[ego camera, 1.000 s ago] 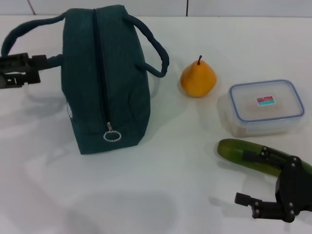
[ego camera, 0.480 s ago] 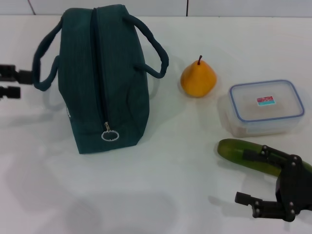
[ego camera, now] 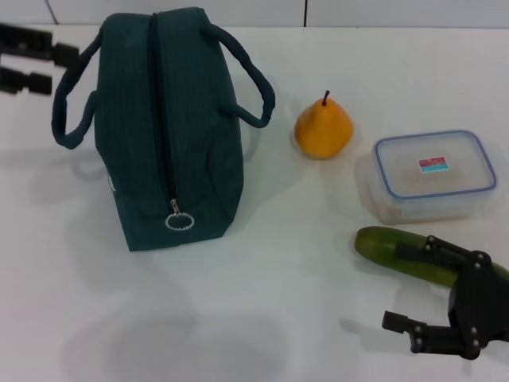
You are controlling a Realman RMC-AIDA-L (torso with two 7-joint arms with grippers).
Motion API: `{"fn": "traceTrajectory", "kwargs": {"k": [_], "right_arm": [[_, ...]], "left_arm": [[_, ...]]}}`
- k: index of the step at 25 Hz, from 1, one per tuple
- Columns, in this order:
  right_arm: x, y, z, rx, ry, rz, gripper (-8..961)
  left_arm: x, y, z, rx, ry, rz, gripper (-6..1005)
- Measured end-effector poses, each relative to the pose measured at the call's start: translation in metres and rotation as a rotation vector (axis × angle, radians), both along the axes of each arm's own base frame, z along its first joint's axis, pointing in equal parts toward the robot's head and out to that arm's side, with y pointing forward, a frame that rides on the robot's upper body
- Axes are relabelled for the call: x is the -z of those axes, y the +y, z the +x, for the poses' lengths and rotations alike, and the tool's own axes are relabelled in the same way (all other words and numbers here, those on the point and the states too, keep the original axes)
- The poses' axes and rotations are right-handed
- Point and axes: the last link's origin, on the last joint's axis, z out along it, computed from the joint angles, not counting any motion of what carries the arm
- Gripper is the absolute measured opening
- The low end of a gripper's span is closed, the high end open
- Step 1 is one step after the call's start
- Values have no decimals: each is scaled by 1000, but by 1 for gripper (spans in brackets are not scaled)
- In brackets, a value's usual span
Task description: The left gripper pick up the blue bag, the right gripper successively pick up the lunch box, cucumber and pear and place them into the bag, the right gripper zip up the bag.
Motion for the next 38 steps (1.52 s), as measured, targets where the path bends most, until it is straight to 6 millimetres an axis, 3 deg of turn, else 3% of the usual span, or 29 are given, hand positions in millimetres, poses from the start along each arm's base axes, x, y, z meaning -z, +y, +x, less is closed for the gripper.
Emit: {"fn": "traceTrajectory", "kwargs": {"k": [10, 21, 28, 38], "right_arm": [[0, 2, -1, -8, -3, 4, 870], [0, 2, -1, -7, -1, 6, 869], [0, 2, -1, -4, 0, 8, 870], [0, 3, 0, 0, -3, 11, 869]], "left_arm": [[22, 33, 32, 11, 134, -12, 861], [27, 43, 28, -13, 179, 31, 862], [47, 44, 26, -9, 218, 6, 862], [56, 45, 24, 23, 243, -10, 855]]}}
